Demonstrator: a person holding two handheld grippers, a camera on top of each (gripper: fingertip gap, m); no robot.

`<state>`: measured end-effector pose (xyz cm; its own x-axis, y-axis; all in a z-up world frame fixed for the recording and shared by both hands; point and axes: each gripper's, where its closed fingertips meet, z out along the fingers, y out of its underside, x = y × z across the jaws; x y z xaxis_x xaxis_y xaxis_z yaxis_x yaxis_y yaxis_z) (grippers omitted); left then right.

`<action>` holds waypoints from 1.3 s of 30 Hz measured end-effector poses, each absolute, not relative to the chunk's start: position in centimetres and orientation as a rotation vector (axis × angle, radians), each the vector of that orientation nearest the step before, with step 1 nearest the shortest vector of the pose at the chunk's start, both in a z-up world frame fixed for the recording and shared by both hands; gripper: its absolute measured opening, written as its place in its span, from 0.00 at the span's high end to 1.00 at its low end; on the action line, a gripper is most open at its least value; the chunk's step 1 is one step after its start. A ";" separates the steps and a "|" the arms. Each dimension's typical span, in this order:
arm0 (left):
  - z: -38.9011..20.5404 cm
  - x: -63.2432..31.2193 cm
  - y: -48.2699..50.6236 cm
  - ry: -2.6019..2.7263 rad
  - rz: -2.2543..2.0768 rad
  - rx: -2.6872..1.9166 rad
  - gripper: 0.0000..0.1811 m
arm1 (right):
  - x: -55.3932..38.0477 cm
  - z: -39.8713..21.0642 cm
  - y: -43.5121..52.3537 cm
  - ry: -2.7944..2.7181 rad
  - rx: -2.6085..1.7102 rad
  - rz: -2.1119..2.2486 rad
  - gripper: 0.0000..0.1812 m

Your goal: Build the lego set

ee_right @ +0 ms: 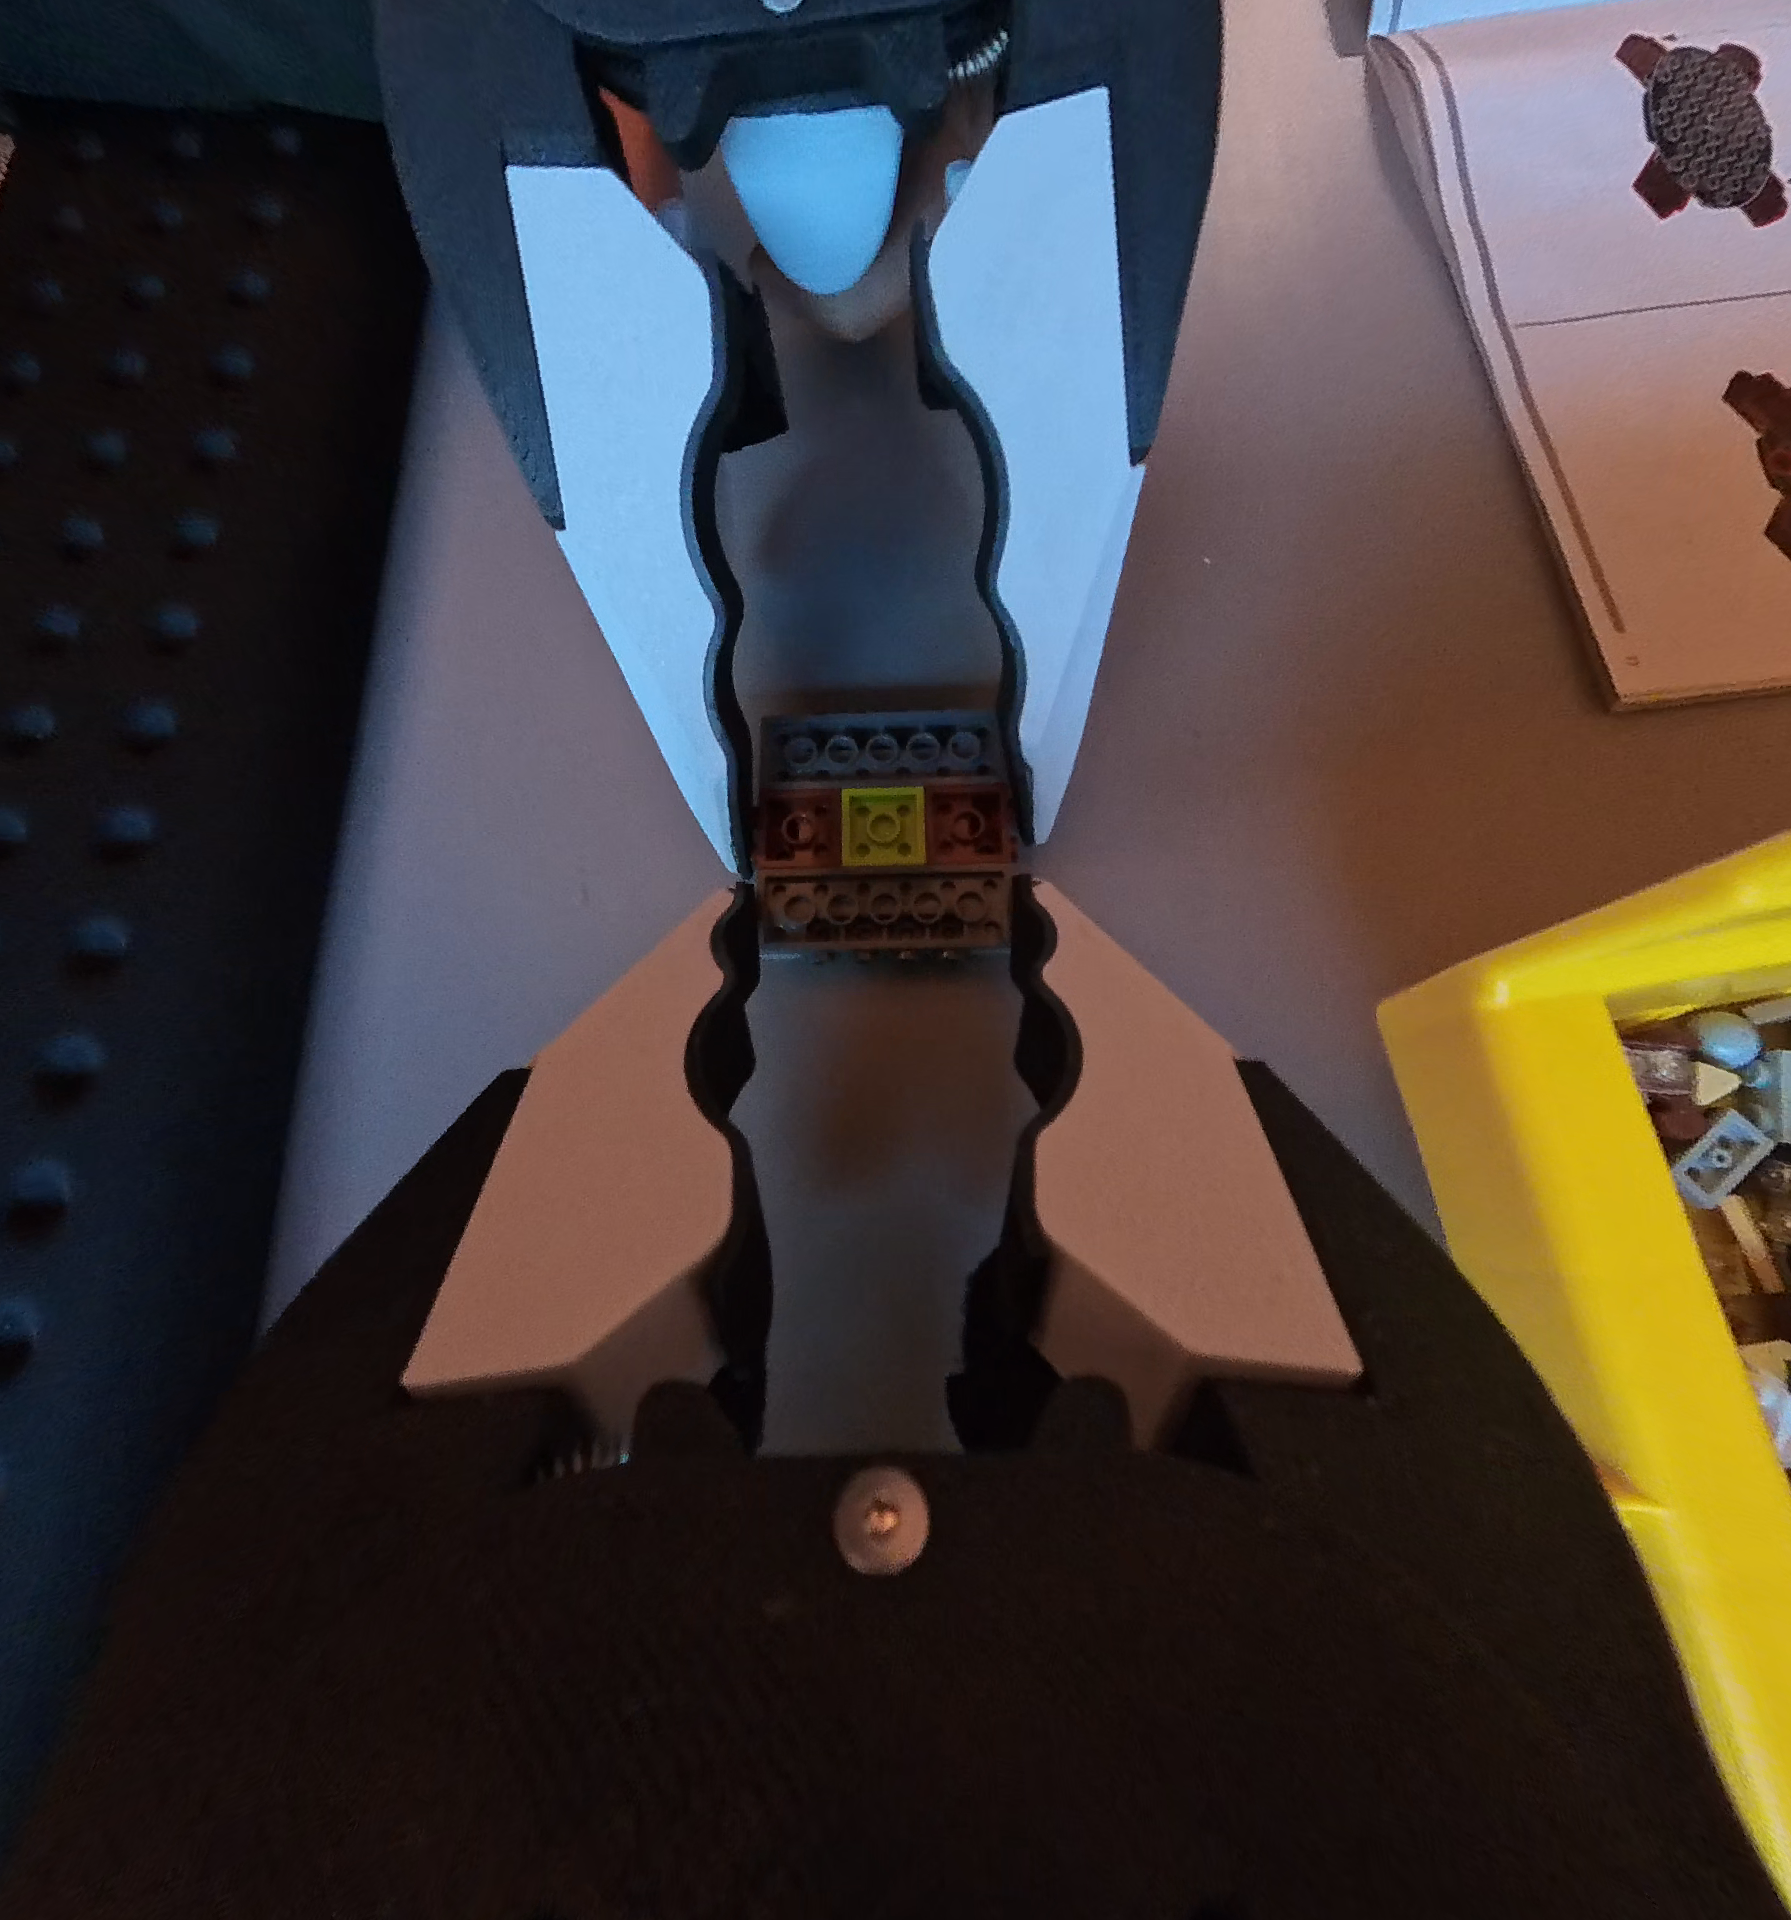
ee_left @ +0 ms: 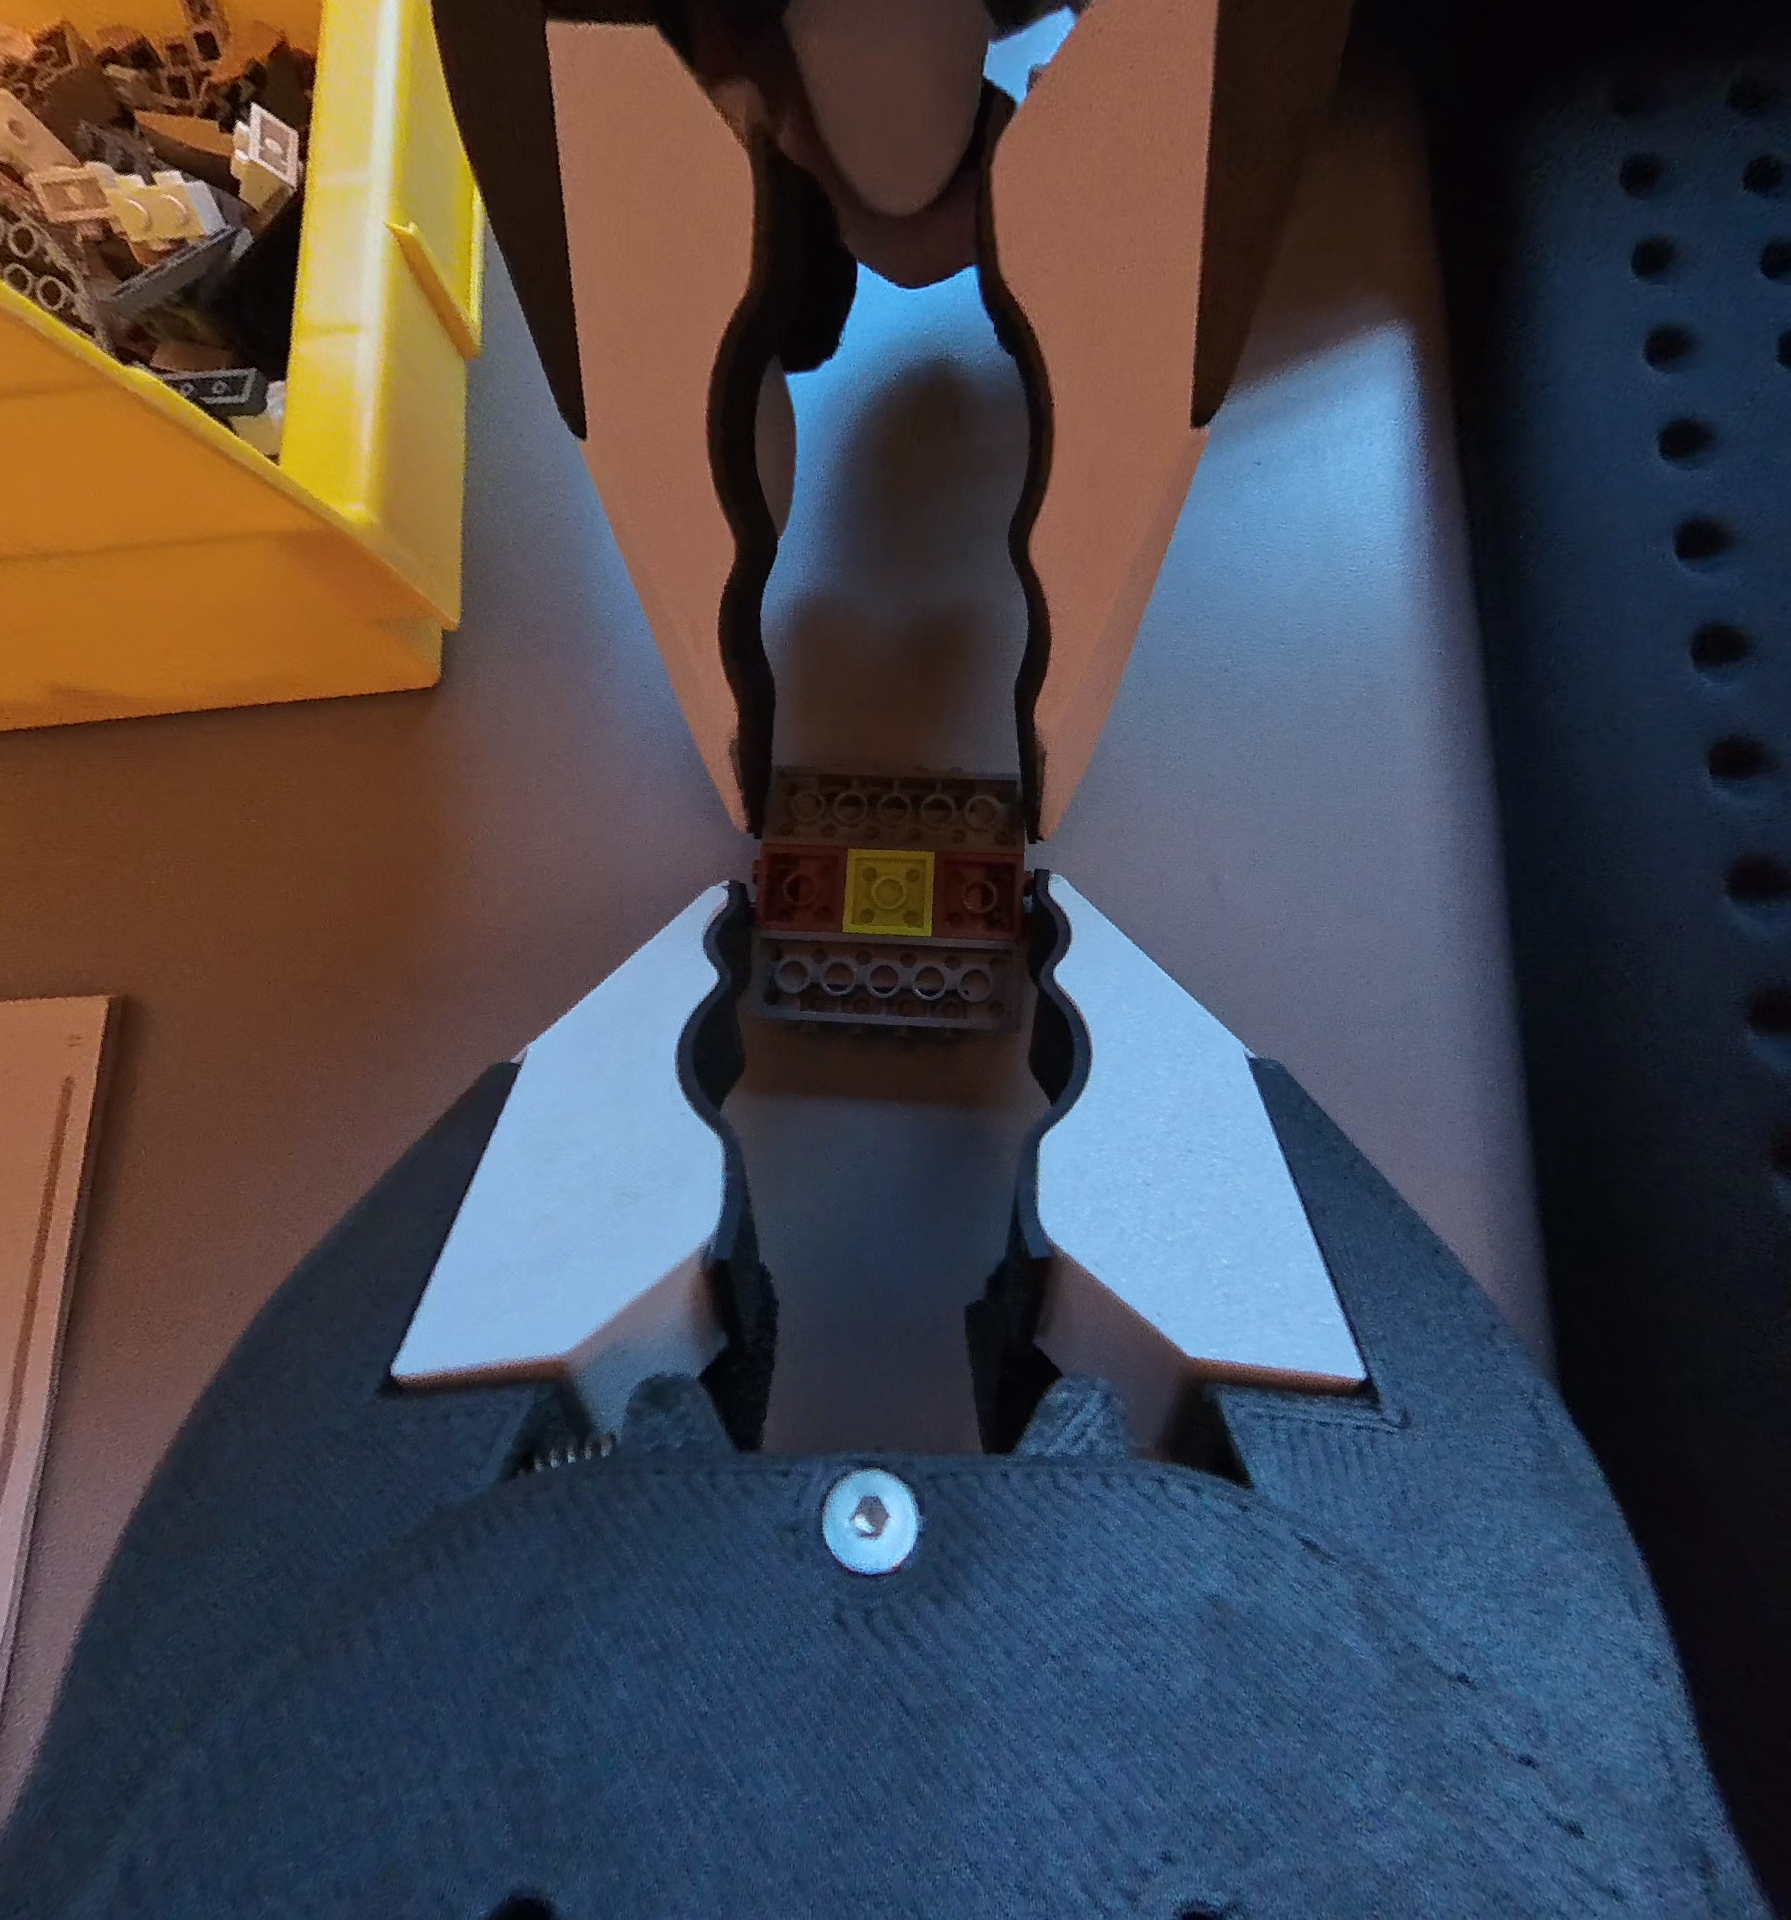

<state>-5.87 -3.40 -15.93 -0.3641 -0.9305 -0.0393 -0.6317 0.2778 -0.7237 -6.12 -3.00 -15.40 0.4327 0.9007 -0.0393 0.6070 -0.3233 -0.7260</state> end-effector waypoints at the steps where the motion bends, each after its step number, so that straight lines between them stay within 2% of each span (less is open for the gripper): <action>1: -15.9 -5.9 -3.4 2.090 -0.865 -1.404 0.71 | -6.1 -15.4 -3.0 -1.254 -2.057 0.608 0.74; 7: -15.9 -5.9 -3.5 2.095 -0.889 -1.415 0.71 | -6.0 -15.2 -2.9 -1.186 -2.094 0.744 0.75; 8: -15.9 -6.2 -4.7 2.151 -0.930 -1.358 0.71 | -5.6 -15.1 -2.6 -1.154 -2.103 0.739 0.93; 9: -16.0 -5.9 -4.8 2.142 -0.896 -1.339 0.71 | -5.3 -14.9 -2.4 -1.149 -2.075 0.768 1.00; 13: -16.0 -5.7 -5.0 2.126 -0.917 -1.375 0.71 | -4.8 -15.0 -2.7 -1.115 -2.101 0.917 1.00; 14: -16.0 -5.6 -4.6 2.109 -0.904 -1.386 0.71 | -4.8 -14.8 -2.7 -1.117 -2.088 0.899 0.98; 15: -16.0 -5.7 -4.3 2.101 -0.890 -1.395 0.71 | -5.0 -14.3 -2.7 -1.104 -2.074 0.910 0.90; 17: -15.9 -5.8 -4.1 2.095 -0.891 -1.406 0.71 | -5.3 -13.3 -3.0 -1.086 -2.036 0.939 0.84; 19: -16.0 -5.9 -4.0 2.096 -0.886 -1.404 0.71 | -5.5 -13.4 -3.0 -1.092 -2.029 0.887 0.70; 20: -16.0 -5.9 -4.0 2.095 -0.887 -1.407 0.71 | -5.4 -13.9 -3.0 -1.120 -2.042 0.830 0.67; 23: -16.0 -5.9 -4.0 2.088 -0.890 -1.416 0.71 | -5.6 -15.2 -3.3 -1.220 -2.067 0.686 0.67; 30: -16.0 -5.9 -3.7 2.077 -0.881 -1.438 0.71 | -5.7 -16.0 -3.3 -1.314 -2.088 0.479 0.73; 39: -15.9 -5.9 -3.8 2.087 -0.900 -1.432 0.71 | -5.7 -15.9 -3.4 -1.279 -2.132 0.593 0.73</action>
<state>-5.89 -3.80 -15.93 -0.3589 -0.9334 -0.0025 -0.6386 0.2476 -0.7286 -5.70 -3.41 -15.85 0.4425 0.8933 -0.0784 0.6370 -0.3746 -0.6738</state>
